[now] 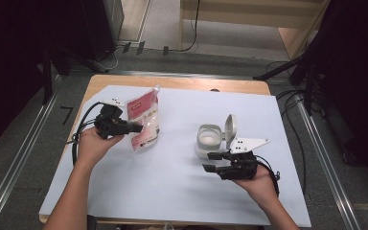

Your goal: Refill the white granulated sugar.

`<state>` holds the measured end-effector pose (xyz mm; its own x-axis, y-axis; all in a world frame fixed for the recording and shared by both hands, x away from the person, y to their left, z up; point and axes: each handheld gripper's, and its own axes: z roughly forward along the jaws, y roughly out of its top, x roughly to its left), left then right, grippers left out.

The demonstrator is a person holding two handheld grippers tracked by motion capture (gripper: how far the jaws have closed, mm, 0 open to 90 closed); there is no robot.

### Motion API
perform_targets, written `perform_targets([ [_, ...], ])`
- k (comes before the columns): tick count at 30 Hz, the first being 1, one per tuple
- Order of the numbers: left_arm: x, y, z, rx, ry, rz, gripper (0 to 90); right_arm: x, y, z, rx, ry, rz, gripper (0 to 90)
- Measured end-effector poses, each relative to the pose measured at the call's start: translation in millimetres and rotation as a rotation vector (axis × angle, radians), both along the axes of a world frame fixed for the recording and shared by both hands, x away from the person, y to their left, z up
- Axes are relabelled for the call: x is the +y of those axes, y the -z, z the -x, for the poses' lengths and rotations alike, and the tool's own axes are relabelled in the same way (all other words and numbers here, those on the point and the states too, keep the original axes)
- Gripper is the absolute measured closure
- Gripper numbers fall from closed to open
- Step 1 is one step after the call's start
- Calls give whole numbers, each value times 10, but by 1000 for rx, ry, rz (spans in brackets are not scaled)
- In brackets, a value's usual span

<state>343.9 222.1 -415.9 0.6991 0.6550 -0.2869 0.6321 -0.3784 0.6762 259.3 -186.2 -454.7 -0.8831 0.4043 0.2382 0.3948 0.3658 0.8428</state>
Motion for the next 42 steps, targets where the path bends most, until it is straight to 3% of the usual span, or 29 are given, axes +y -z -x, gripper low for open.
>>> perform_targets([
  [11,34,-4,46,-48,31,11,686,-18,-5,-9,-4,2,-6,525],
  [18,50,0,34,-27,48,51,617,-33,-7,-20,-1,5,-7,524],
  [24,65,0,23,-12,62,56,568,-54,-18,-33,2,9,-9,523],
  [29,79,-17,17,2,56,85,525,-81,-31,-57,28,6,-1,514],
  [42,119,-61,79,-28,83,92,413,-242,-114,-81,16,28,19,504],
])
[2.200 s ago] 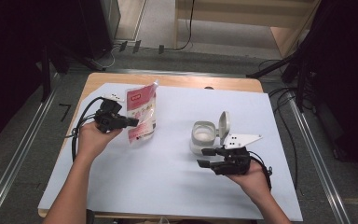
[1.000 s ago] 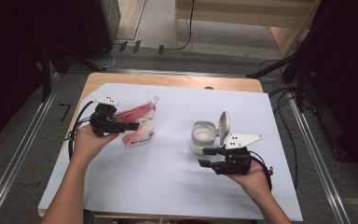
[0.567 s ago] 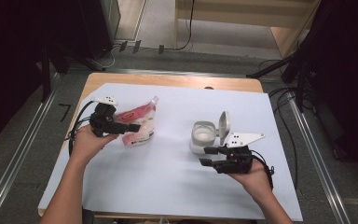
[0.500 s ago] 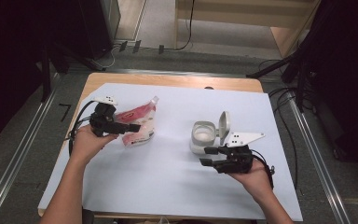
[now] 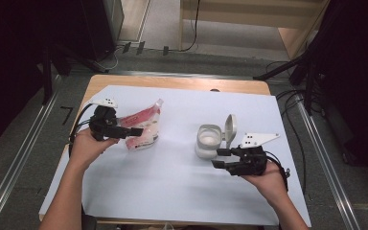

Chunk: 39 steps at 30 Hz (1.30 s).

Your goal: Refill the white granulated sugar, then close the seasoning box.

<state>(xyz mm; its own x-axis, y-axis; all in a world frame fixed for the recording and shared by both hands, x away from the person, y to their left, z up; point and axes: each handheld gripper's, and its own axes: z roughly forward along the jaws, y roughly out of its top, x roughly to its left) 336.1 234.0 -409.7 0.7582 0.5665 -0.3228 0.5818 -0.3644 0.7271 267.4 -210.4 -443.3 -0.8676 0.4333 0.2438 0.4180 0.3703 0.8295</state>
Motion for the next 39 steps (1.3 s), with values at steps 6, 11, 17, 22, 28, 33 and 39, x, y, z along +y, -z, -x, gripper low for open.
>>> perform_targets([
  [6,20,-21,67,12,7,-21,416,-125,-36,-4,-4,24,1,504],
  [11,96,-39,128,-3,-3,-11,416,-229,-63,-14,-9,44,3,504],
  [17,210,-23,183,-3,-28,-13,426,-343,-65,-41,0,78,11,505],
  [22,294,4,190,5,-42,-13,432,-396,-45,-79,-2,98,16,512],
  [28,336,30,204,5,-44,-32,432,-450,-37,-136,0,130,20,525],
  [33,387,55,214,15,-54,-40,431,-523,-64,-187,1,158,3,617],
  [39,460,62,226,-2,-70,-36,429,-611,-67,-308,24,193,-12,767],
])
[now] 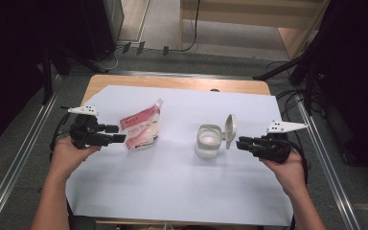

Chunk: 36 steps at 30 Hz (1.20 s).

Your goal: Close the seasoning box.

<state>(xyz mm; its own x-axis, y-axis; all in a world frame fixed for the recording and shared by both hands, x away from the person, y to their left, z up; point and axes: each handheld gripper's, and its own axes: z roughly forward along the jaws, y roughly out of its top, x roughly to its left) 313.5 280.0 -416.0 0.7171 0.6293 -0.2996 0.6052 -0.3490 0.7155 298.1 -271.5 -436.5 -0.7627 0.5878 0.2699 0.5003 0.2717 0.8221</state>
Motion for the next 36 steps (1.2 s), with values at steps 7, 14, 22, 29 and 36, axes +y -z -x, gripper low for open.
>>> perform_targets([
  [7,36,29,10,16,-15,-5,429,-8,15,-137,22,32,-5,900],
  [14,81,65,7,20,-33,-5,426,41,-72,-250,6,83,-24,900],
  [22,157,109,-9,32,-48,-8,418,124,-54,-309,25,75,-30,900],
  [29,200,103,15,18,-59,-4,429,195,-100,-317,15,66,-37,900],
  [36,238,111,4,15,-89,-4,429,248,-117,-304,1,51,-41,900],
])
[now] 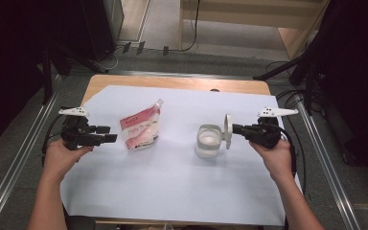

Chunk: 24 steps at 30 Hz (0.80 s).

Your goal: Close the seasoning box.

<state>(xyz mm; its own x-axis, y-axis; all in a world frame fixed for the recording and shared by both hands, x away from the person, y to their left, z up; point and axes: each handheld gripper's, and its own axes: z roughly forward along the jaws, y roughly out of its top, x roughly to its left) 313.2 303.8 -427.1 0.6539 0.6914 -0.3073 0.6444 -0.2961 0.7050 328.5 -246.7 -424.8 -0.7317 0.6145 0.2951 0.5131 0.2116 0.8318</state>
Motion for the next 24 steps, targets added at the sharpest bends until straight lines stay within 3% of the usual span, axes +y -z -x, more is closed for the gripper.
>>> perform_targets([
  [6,16,11,-16,8,-22,-19,427,79,11,-25,3,-8,0,900],
  [13,19,-7,-11,-6,-42,3,417,229,28,-22,5,-45,24,899],
  [17,16,-3,-16,-5,-44,-5,416,217,21,-11,-7,-52,30,733],
  [19,13,-4,-18,-5,-46,-7,415,184,15,-10,5,-54,21,672],
  [24,1,-7,-26,-6,-48,-7,414,109,28,8,-18,-34,33,561],
])
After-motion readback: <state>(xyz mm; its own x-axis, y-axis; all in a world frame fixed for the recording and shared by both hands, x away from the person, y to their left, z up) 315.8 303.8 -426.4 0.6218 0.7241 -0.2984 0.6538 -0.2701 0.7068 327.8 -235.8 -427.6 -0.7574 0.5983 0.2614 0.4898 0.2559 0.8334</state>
